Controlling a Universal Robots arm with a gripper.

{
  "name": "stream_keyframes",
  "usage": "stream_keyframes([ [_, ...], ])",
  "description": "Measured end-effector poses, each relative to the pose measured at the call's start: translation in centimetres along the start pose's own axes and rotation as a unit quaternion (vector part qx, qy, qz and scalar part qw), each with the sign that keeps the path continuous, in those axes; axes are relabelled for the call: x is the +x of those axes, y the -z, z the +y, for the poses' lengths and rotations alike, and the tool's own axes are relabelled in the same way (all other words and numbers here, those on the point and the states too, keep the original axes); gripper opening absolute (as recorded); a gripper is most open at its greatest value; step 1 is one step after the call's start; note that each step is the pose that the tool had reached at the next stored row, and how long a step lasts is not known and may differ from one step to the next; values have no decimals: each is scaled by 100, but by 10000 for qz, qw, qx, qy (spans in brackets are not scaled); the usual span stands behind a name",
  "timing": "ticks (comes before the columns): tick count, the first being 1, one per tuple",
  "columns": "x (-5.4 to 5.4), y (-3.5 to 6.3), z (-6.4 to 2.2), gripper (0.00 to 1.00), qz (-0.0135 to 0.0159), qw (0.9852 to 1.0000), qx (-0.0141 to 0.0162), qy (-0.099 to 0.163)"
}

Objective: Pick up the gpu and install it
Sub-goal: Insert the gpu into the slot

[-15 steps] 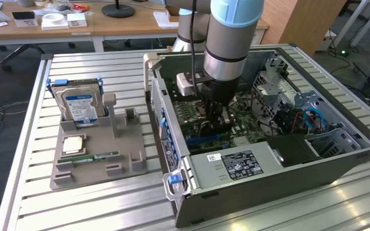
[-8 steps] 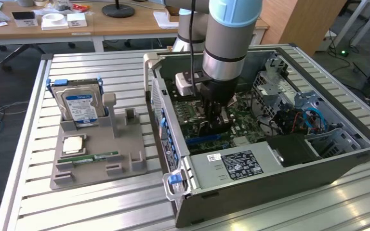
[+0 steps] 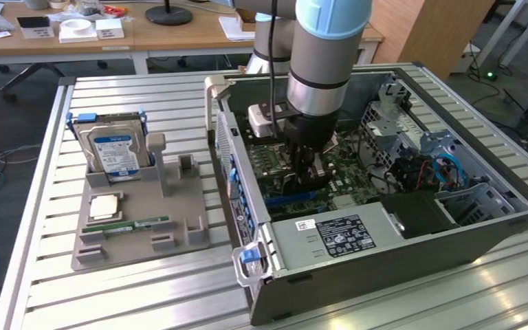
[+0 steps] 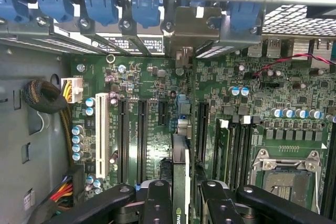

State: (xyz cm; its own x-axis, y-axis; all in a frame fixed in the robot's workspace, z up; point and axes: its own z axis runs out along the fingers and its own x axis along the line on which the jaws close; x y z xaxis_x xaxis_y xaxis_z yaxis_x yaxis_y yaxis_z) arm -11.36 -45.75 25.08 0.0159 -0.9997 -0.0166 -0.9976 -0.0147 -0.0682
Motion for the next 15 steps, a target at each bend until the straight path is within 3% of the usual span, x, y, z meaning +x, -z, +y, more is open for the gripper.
stream_keyframes([
  [15, 0, -7, -24, 26, -1, 10000, -4, 0],
])
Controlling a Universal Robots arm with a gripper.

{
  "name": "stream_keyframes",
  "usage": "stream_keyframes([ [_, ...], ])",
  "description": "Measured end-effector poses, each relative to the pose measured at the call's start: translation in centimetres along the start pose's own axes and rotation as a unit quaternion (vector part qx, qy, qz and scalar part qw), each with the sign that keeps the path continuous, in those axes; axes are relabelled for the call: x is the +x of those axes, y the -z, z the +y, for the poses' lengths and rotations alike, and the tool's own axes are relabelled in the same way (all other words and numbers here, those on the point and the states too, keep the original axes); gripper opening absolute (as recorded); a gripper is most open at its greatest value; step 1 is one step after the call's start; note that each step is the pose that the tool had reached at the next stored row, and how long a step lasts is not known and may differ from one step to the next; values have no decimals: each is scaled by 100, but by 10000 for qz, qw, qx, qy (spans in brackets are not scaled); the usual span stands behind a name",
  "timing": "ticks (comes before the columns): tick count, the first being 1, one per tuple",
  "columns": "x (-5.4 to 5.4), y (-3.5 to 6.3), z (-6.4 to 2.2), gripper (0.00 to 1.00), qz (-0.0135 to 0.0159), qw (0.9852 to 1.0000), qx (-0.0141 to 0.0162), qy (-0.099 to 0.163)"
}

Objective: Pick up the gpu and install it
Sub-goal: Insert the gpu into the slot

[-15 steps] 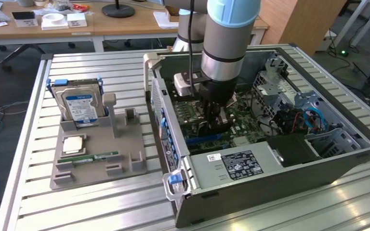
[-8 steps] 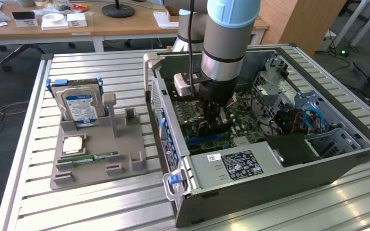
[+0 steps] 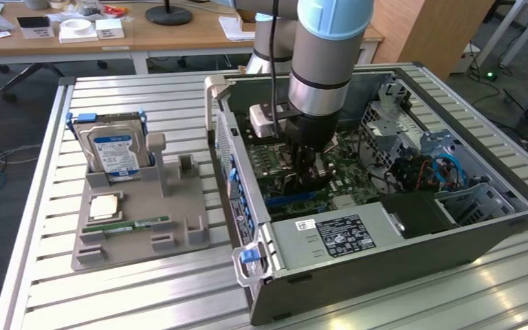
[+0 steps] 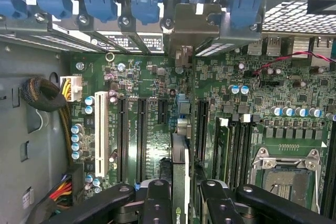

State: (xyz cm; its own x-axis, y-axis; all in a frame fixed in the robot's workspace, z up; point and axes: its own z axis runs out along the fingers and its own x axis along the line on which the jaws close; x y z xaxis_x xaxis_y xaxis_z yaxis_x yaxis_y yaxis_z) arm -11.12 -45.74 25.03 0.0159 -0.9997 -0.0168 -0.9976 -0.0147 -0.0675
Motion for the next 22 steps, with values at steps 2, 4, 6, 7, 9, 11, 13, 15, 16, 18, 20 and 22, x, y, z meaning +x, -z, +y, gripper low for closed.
stream_keyframes([
  [2, 0, -1, -7, 26, 0, 10000, 0, -1],
  [4, 0, -1, -7, 26, 0, 10000, 0, -1],
  [6, 0, -1, -8, 26, 0, 10000, 0, -1],
  [7, 0, -1, -8, 26, 0, 10000, -1, -1],
  [9, 0, -1, -11, 26, 0, 10000, -7, -4],
  [11, 0, -2, -14, 26, -1, 10000, -27, -6],
  [13, 0, -1, -16, 26, 0, 10000, -45, -6],
  [15, 0, -1, -16, 26, 0, 10000, -47, -7],
  [16, 0, -1, -16, 26, 0, 10000, -47, -7],
  [18, 1, -1, -16, 26, 0, 10000, -47, -7],
  [20, 0, -2, -18, 26, 0, 10000, -47, -11],
  [22, 0, -2, -18, 26, 0, 10000, -47, -14],
])
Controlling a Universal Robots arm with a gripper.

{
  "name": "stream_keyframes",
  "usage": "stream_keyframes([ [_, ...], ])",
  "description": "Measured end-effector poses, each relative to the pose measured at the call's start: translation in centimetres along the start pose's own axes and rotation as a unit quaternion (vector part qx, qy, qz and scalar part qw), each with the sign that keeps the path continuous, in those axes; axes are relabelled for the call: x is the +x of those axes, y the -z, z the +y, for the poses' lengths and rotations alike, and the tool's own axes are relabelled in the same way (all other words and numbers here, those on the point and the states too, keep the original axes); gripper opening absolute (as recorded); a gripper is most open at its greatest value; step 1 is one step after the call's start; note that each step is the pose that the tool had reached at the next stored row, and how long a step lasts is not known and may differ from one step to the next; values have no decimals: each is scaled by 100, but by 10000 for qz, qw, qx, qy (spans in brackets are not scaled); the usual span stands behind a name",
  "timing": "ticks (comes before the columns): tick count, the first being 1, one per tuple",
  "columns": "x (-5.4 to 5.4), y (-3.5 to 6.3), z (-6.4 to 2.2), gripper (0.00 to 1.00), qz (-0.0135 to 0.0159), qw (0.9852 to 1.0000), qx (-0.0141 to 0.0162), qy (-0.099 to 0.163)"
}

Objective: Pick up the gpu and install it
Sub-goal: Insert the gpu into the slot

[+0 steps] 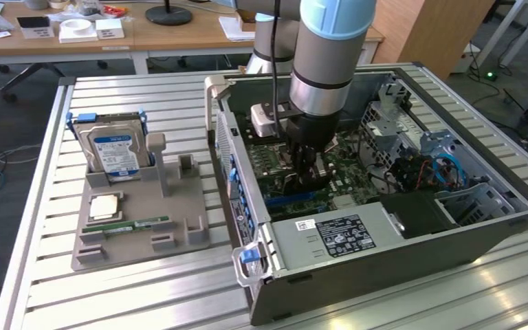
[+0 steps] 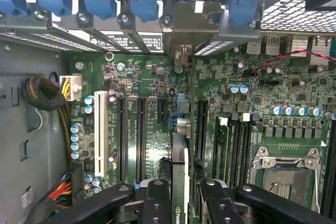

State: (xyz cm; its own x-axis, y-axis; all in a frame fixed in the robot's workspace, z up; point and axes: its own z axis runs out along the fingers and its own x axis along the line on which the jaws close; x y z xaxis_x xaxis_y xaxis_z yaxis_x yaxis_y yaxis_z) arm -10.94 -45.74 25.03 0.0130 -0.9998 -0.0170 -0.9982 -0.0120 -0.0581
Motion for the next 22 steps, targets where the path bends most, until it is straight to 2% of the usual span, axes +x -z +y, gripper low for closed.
stream_keyframes([
  [12, 1, -1, 0, 26, 1, 10000, 0, -13],
  [22, 6, -9, 0, 26, 14, 9998, 3, -212],
])
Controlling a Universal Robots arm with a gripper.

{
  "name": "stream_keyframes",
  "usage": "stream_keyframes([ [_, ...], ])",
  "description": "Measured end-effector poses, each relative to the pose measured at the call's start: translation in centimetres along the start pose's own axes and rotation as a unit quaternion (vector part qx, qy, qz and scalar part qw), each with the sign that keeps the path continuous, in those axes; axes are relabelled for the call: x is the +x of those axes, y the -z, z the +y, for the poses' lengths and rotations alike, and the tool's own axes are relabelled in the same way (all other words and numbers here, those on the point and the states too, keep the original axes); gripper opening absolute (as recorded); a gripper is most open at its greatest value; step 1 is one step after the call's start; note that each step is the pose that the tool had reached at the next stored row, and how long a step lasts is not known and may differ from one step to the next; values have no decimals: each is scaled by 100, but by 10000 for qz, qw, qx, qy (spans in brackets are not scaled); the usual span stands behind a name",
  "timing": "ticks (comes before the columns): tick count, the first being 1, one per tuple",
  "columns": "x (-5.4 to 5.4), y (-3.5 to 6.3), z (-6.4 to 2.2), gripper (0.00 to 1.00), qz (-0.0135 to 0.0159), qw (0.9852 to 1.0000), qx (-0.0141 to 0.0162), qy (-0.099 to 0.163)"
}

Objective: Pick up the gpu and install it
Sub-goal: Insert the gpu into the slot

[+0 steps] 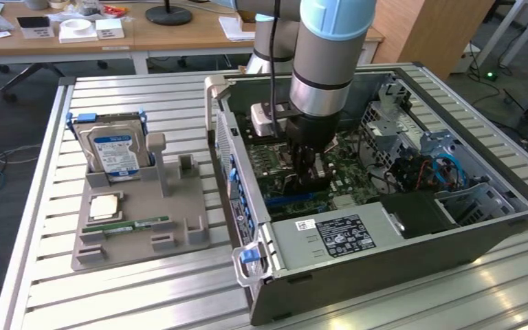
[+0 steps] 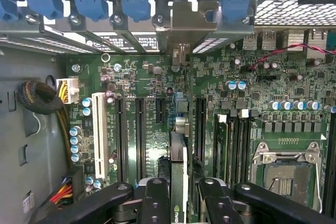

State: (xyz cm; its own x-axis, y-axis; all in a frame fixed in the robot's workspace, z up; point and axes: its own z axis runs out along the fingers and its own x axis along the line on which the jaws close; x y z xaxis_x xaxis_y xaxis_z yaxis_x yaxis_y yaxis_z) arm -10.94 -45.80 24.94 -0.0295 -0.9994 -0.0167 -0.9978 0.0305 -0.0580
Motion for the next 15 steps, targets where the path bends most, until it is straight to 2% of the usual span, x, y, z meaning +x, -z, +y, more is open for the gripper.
stream_keyframes([
  [15, -1, -2, 2, 26, -2, 10000, 7, 0],
])
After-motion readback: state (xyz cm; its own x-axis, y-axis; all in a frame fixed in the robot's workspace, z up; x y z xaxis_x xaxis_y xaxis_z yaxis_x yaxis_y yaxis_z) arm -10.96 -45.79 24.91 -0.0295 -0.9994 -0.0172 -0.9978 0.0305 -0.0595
